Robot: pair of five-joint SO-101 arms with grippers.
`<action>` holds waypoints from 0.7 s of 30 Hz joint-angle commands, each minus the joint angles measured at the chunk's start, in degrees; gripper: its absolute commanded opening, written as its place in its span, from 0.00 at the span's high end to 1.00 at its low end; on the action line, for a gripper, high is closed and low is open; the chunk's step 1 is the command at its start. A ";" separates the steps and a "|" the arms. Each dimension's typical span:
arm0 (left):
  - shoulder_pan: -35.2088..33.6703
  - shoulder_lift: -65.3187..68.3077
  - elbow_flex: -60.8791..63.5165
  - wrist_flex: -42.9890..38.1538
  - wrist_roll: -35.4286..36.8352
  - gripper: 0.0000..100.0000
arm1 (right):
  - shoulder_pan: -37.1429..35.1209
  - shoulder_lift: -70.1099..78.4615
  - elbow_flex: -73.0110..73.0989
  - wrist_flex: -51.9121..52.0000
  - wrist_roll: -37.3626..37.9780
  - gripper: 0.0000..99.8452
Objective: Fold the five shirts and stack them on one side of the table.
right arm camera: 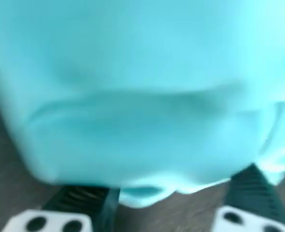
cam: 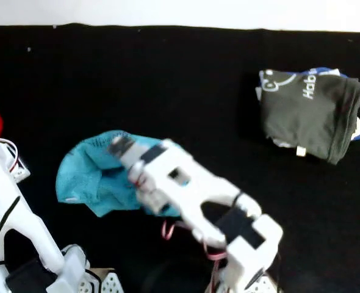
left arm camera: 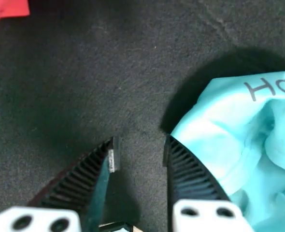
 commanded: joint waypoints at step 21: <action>11.30 -0.22 6.37 -0.70 0.09 0.84 | 33.01 2.86 -38.64 21.23 -0.09 0.82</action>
